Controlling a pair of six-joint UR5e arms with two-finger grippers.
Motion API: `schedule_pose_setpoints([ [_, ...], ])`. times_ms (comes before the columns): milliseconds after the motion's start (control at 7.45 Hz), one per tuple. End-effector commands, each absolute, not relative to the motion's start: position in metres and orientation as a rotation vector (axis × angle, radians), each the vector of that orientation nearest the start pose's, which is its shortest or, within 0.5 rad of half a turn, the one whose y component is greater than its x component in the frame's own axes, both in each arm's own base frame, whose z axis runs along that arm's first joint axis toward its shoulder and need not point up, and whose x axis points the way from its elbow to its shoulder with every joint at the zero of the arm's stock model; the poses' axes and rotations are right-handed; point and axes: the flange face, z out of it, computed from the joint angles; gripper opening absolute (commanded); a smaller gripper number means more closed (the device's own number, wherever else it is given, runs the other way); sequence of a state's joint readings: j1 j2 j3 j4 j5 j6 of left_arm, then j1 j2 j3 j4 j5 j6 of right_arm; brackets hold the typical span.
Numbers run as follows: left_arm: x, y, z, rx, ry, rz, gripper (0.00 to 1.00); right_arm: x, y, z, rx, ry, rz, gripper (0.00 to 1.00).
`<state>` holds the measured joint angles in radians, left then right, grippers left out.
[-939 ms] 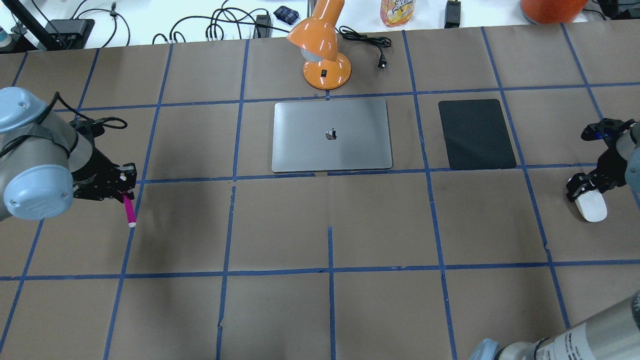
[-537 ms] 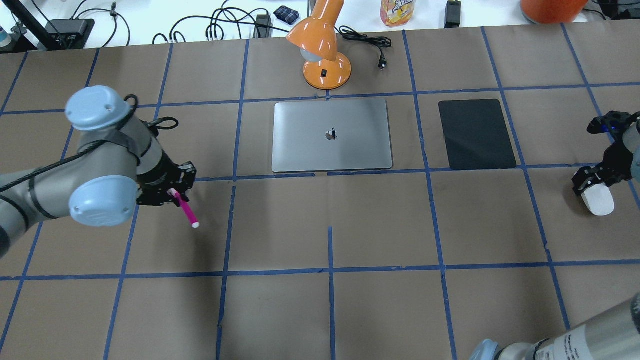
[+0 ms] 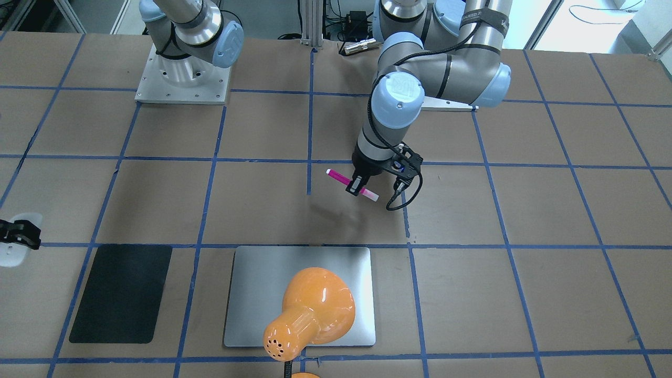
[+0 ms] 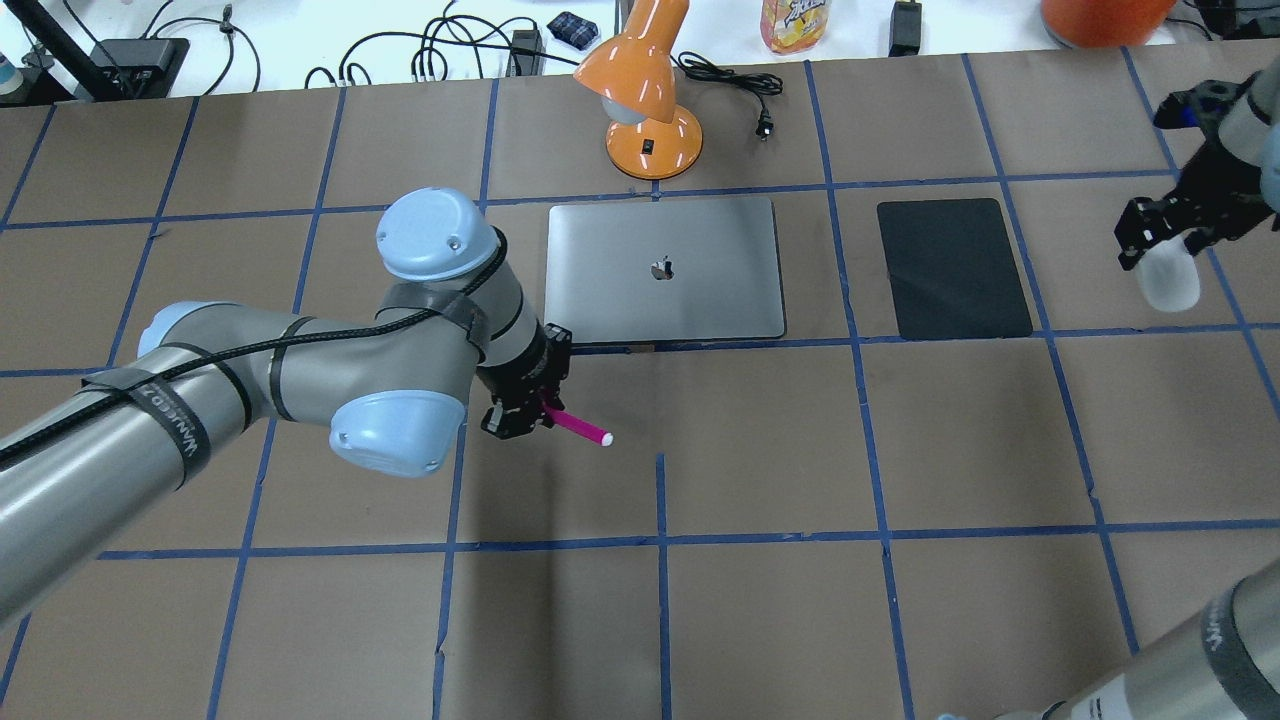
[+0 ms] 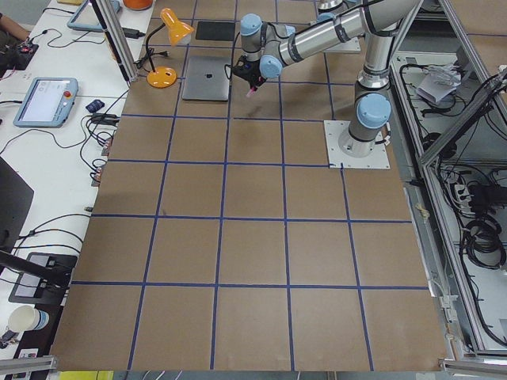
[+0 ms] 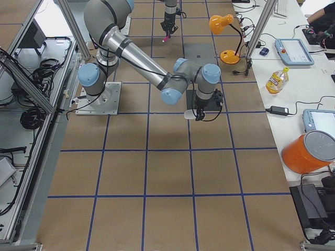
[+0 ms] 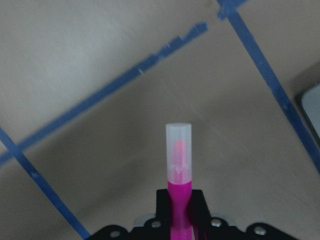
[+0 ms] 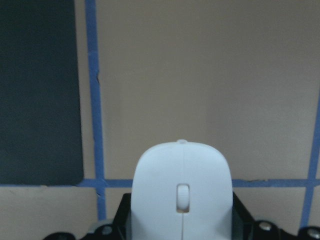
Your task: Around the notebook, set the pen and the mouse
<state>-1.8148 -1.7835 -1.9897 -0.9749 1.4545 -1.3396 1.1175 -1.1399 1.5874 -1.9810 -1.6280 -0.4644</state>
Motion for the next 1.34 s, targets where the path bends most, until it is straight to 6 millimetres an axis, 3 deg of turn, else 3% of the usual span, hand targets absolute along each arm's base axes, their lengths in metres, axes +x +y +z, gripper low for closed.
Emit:
schedule_pose_setpoints([
  [0, -0.308, -0.455, 0.228, -1.964, 2.499, 0.233, 0.0, -0.071, -0.66, 0.252, 0.121, 3.158, 0.104, 0.52],
  [134, -0.326, -0.455, 0.219, -2.044, 2.406, 0.248, 0.0, -0.04, -0.675, 0.246, 0.156, 3.143, 0.076, 0.52],
  [402, -0.351, -0.476, 0.207, -2.062, 2.368, 0.253, 0.0, -0.032, -0.69, 0.22, 0.144, 3.14, 0.089, 0.53],
  [537, -0.357, -0.474, 0.196, -2.028, 2.366, 0.246, 0.0, -0.023, -0.696, 0.213, 0.123, 3.141, 0.092, 0.53],
  [805, -0.357, -0.479, 0.182, -2.013, 2.338, 0.226, 0.0, -0.021, -0.699, 0.187, 0.11, 3.132, 0.15, 0.53],
  [1073, -0.348, -0.472, 0.167, -1.923, 2.268, 0.213, 0.0, -0.019, -0.697, 0.182, 0.097, 3.132, 0.163, 0.61],
  [1207, -0.345, -0.475, 0.166, -1.897, 2.268, 0.137, 0.66, -0.019, -0.697, 0.182, 0.1, 3.13, 0.162, 0.83],
])
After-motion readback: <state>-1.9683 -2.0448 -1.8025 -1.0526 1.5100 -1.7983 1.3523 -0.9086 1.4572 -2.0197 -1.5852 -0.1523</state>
